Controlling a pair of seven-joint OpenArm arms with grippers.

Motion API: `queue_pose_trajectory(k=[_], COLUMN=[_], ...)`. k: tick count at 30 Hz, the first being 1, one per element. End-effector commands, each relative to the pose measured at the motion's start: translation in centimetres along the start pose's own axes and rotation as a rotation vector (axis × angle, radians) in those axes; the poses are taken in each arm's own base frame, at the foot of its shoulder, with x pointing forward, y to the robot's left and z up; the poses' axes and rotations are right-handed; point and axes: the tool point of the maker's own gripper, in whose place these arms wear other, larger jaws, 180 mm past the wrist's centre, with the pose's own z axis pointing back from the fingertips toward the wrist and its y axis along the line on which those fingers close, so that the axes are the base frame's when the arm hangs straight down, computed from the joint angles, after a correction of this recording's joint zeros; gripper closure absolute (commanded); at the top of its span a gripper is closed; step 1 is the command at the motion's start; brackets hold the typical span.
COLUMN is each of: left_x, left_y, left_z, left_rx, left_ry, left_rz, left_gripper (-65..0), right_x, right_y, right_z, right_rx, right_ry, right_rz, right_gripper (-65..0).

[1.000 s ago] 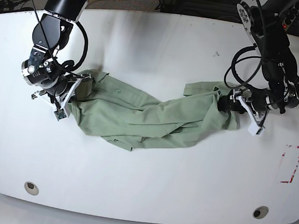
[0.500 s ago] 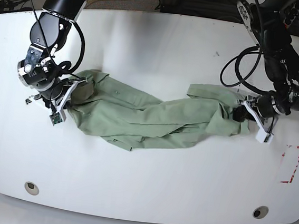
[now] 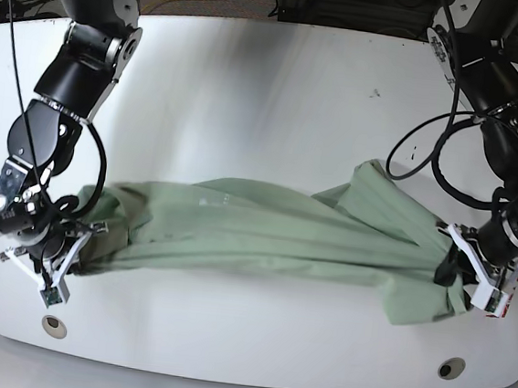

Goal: Fold the T-shirt properly
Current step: 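Lift the shirt with both grippers and swing it across the table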

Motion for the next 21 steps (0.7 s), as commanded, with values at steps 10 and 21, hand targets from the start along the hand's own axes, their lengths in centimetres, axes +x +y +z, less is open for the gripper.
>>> queue_pose_trajectory(k=[10,21], left_x=[13.1,18.2], left_y=[5.4,6.7], left_z=[5.0,7.9], left_rx=[0.164,0.226], left_ry=[-0.249,-0.321], left_rz=[-0.158,-0.247], left_gripper=[0.0,0.0], right_x=[12.6,18.4], right_y=[-7.0,-9.6], right_z=[5.9,11.0], right_rx=[-0.162,-0.24], right_ry=[-0.173,-0.253], right_rz=[0.072,0.089], right_gripper=[0.0,0.0])
